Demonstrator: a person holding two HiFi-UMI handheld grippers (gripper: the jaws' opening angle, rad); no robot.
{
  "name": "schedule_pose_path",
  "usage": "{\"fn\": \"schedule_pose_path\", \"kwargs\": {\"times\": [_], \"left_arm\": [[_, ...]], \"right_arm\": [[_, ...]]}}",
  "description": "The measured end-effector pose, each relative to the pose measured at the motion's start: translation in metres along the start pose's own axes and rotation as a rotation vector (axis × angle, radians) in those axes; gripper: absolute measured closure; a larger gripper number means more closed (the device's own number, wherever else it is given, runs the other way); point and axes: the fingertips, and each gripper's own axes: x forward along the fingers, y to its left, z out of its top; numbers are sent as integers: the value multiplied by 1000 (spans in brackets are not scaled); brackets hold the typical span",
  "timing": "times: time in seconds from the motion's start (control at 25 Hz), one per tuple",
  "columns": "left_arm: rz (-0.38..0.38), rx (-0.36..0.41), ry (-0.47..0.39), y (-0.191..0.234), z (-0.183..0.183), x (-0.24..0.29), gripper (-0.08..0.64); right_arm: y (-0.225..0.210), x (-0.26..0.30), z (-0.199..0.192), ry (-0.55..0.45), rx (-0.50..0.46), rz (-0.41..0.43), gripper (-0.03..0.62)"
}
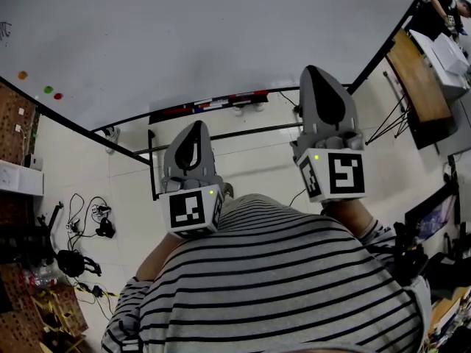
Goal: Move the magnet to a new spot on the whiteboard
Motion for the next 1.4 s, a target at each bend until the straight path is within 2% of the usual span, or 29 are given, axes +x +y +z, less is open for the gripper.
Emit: {"fn": "schedule_pose_path", "kwargs": {"times": [0.16,0.32,0.68,1.0,1.2,1.4], "left_arm": [[31,-8,13,-42,-1,-56,545],[62,4,19,-56,1,-87,545],[34,2,21,-49,6,-83,545],[27,-23,32,-15,1,-128,545],[-1,-25,43,-10,-1,-141,545],[3,-30,55,3,-6,-157,545]], "right_arm": [[13,-70,-1,58,38,72,589],[21,-107,-18,149,84,107,589],[36,-106,-35,202,126,131,589],[106,-117,-20,220,101,184,589],[126,-121,-13,221,80,194,589],[147,-127,-12,228,69,208,589]]}}
